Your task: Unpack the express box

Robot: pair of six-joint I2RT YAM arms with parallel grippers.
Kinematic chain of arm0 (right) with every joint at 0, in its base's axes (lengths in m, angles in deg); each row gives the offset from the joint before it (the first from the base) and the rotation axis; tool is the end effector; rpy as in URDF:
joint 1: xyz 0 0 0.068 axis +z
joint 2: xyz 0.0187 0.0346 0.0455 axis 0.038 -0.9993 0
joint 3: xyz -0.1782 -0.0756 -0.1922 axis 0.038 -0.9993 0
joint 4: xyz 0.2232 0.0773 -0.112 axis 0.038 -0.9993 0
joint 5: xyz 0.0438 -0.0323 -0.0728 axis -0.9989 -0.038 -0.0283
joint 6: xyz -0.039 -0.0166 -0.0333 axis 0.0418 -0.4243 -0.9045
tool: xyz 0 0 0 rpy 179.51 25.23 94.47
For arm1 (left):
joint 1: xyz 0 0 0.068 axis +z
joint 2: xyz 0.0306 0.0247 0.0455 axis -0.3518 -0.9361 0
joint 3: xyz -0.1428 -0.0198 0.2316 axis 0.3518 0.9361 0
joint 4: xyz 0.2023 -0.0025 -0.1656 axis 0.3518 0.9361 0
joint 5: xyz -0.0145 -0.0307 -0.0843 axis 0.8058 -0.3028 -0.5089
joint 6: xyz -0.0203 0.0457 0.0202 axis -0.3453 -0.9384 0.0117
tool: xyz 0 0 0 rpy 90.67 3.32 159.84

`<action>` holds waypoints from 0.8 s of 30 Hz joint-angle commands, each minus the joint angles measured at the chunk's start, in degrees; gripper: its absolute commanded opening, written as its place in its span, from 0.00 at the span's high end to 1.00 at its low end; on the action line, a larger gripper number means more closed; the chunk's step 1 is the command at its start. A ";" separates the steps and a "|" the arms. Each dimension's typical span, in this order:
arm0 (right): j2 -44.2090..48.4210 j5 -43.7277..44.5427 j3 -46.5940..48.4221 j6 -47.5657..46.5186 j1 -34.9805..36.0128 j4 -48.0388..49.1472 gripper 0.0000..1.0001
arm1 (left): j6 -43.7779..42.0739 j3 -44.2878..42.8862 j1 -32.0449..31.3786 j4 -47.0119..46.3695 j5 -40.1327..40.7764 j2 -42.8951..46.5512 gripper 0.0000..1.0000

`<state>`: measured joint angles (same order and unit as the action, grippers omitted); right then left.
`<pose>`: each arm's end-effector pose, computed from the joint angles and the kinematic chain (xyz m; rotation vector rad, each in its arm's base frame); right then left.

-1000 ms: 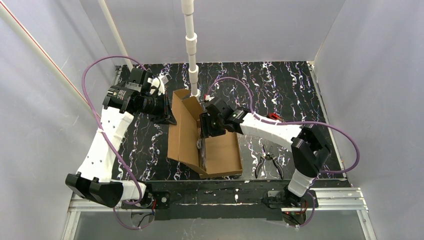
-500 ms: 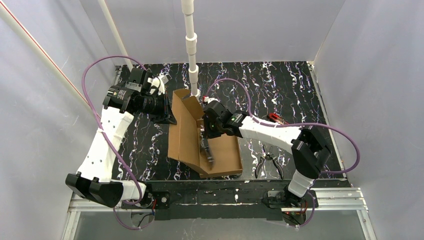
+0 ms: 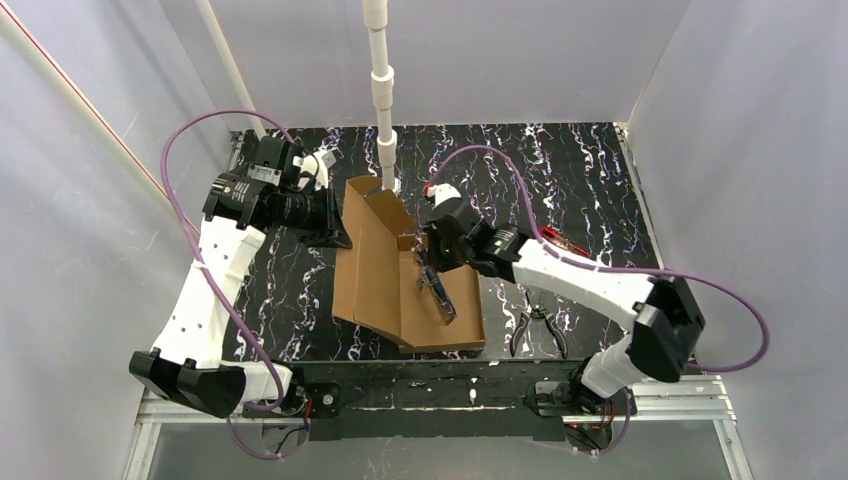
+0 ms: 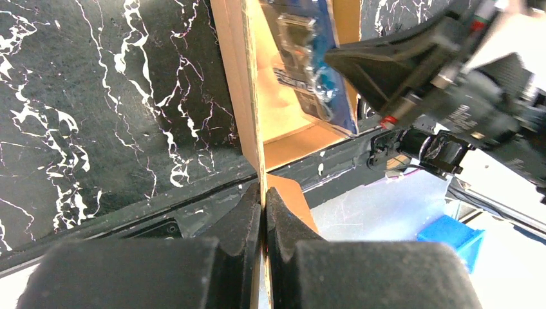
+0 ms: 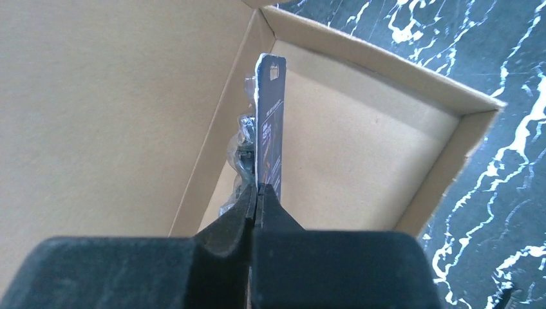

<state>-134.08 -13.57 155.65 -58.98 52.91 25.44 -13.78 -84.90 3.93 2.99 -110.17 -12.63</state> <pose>0.2009 0.2753 0.2842 -0.4362 2.2903 0.5226 0.2164 -0.0780 0.4143 0.0872 2.5235 -0.7212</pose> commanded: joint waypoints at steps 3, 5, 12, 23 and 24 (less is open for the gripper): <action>9.65 3.60 -1.39 -3.29 -0.29 1.04 0.99 | -1.99 1.20 -0.10 0.02 1.08 2.65 1.00; 11.42 5.18 -1.03 -3.69 -0.53 -0.15 0.99 | -2.12 1.21 -0.11 0.07 1.17 2.86 1.00; 14.01 9.74 3.46 -7.49 -8.99 -5.29 0.99 | -2.52 1.24 -0.10 -0.14 0.10 2.72 1.00; -1.74 -2.49 19.89 -3.51 -32.25 -6.54 0.99 | -2.51 3.30 -0.08 -1.67 -2.57 2.09 1.00; -3.37 -4.41 21.41 -2.38 -33.50 -5.94 0.99 | -2.44 3.67 -0.09 -1.83 -3.13 2.22 1.00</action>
<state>-132.38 -10.08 170.27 -65.28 23.82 17.60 -15.07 -82.71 3.95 0.98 -110.65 -11.40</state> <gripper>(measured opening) 0.032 0.014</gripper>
